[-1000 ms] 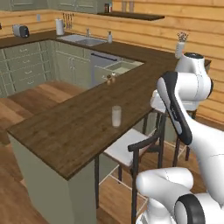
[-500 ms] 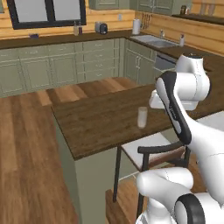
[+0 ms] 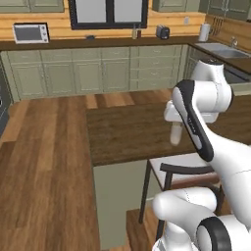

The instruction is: Take a straw from the drawer in front and place it inside the glass cup on the dining counter.

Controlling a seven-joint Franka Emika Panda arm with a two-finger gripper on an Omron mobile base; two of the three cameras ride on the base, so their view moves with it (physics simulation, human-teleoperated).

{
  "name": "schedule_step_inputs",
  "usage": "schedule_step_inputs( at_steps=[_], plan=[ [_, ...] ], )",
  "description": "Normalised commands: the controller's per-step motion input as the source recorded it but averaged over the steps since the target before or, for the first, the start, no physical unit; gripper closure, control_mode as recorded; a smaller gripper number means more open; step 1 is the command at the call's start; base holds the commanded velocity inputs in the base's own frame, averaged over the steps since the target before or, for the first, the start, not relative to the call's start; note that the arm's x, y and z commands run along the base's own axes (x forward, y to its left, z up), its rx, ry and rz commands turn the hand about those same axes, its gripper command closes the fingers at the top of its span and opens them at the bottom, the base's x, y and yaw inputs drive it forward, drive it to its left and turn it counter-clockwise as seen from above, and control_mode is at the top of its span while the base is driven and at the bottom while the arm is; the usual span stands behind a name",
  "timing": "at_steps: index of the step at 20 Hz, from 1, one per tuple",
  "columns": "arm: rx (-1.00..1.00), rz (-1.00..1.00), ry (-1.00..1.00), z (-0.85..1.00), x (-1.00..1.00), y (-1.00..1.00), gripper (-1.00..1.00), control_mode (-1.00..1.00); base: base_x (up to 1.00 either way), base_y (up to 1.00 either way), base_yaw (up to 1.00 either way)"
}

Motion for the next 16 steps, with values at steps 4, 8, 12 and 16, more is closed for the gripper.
schedule_step_inputs(
  at_steps=[4,8,12,16],
  plan=[
    [0.00,0.00,0.00,0.00,0.00,0.00,1.00,1.00,0.40,-0.78,0.21],
    [0.00,0.00,0.00,0.00,0.00,0.00,1.00,1.00,0.63,-0.84,0.15],
    [0.00,0.00,0.00,0.00,0.00,0.00,1.00,1.00,0.95,-0.72,0.13],
    [0.03,0.02,0.00,0.04,0.18,-0.11,1.00,-1.00,0.67,-0.39,0.09]
  ],
)
